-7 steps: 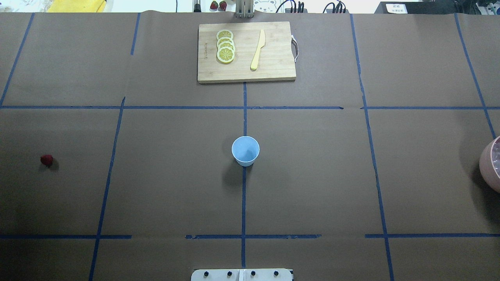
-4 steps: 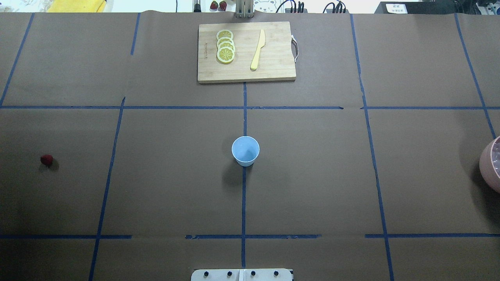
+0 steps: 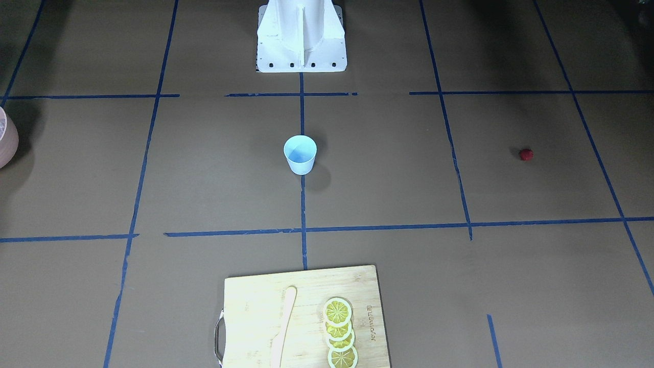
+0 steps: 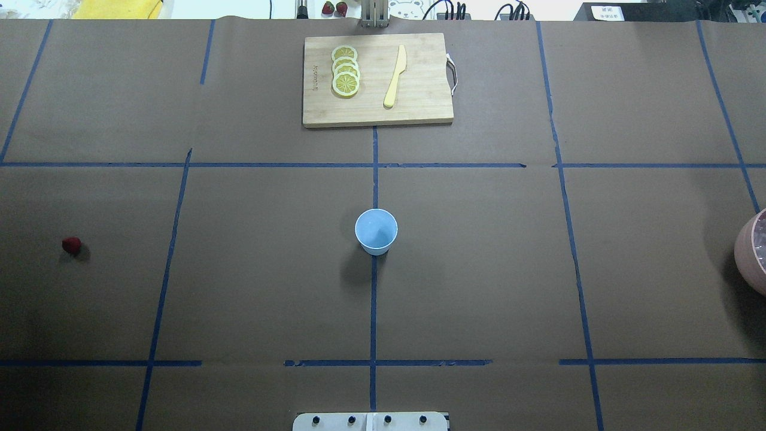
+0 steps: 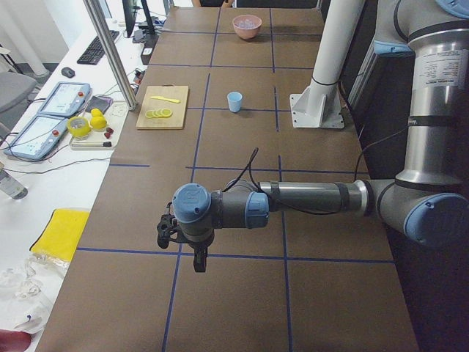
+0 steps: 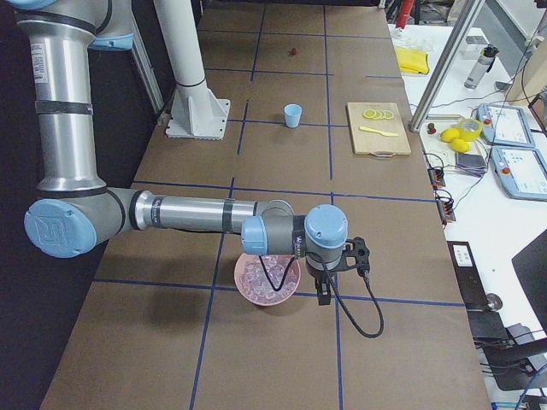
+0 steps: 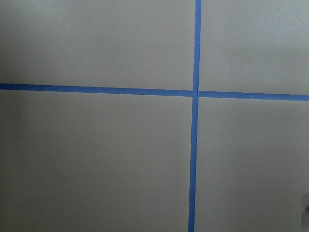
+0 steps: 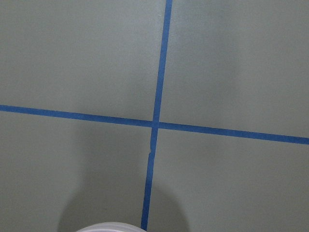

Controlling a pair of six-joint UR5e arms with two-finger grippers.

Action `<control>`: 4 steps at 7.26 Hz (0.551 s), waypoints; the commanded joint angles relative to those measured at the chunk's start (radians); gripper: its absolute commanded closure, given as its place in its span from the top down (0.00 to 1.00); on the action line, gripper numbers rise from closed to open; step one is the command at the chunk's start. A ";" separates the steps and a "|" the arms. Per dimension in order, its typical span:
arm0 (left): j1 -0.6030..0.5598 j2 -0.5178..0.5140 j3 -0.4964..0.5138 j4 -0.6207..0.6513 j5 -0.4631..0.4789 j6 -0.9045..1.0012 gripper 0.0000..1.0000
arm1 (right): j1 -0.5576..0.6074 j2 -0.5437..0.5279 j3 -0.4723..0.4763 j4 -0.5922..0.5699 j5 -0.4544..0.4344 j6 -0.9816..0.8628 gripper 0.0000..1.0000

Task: Put ice and strawberries in cup
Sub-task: 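Move the right gripper above the pink bowl of ice cubes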

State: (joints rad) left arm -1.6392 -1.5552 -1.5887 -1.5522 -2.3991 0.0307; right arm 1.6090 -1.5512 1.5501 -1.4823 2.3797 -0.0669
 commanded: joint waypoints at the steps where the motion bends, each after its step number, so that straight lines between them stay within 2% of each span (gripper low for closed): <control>1: -0.001 0.000 0.001 0.000 0.000 0.000 1.00 | -0.017 0.002 0.014 0.004 0.021 -0.001 1.00; 4: -0.001 0.000 -0.002 -0.002 0.000 0.003 1.00 | -0.083 -0.085 0.178 0.008 0.001 -0.013 0.99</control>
State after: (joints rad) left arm -1.6389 -1.5554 -1.5895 -1.5528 -2.3991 0.0320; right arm 1.5478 -1.5909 1.6660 -1.4758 2.3877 -0.0778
